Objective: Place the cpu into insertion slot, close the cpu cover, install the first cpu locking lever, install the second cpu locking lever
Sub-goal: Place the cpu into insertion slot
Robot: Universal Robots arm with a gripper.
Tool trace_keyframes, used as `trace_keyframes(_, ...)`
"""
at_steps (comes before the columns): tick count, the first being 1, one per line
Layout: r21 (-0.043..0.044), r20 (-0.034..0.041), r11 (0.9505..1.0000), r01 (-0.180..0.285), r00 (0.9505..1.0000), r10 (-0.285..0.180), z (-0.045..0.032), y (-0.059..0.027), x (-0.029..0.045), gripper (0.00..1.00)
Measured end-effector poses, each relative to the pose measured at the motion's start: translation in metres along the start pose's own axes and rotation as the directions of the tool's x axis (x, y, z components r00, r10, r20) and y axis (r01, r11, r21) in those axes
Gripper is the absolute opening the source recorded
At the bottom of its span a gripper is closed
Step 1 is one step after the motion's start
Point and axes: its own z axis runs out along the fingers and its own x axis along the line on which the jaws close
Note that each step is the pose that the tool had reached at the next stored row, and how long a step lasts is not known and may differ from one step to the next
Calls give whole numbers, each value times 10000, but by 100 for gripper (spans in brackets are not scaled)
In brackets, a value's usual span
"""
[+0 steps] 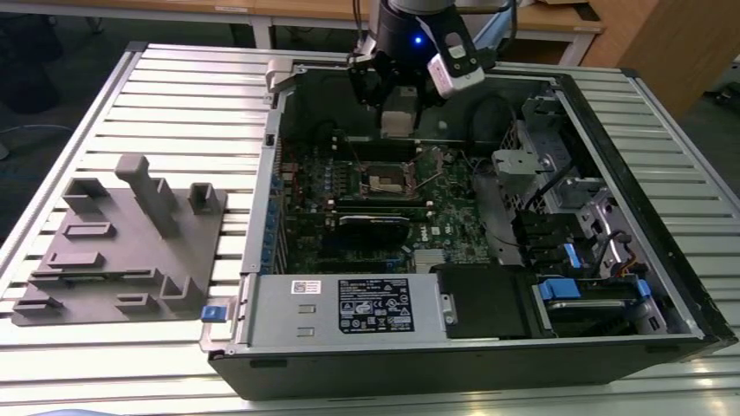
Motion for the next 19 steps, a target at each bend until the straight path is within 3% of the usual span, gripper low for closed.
trace_keyframes(2, 37, 75, 10000, 10, 10000, -10, 11, -2, 11, 54)
trace_keyframes(9, 55, 85, 10000, 13, 10000, -14, 14, -2, 15, 54)
trace_keyframes(11, 282, 81, 9996, 18, 10000, -21, 17, -2, 15, 54)
trace_keyframes(13, 584, 78, 9983, 27, 10000, -31, 20, -1, 15, 54)
trace_keyframes(14, 657, 76, 9978, 29, 10000, -34, 21, -1, 15, 54)
trace_keyframes(19, 662, 76, 9978, 30, 10000, -35, 20, -1, 15, 54)
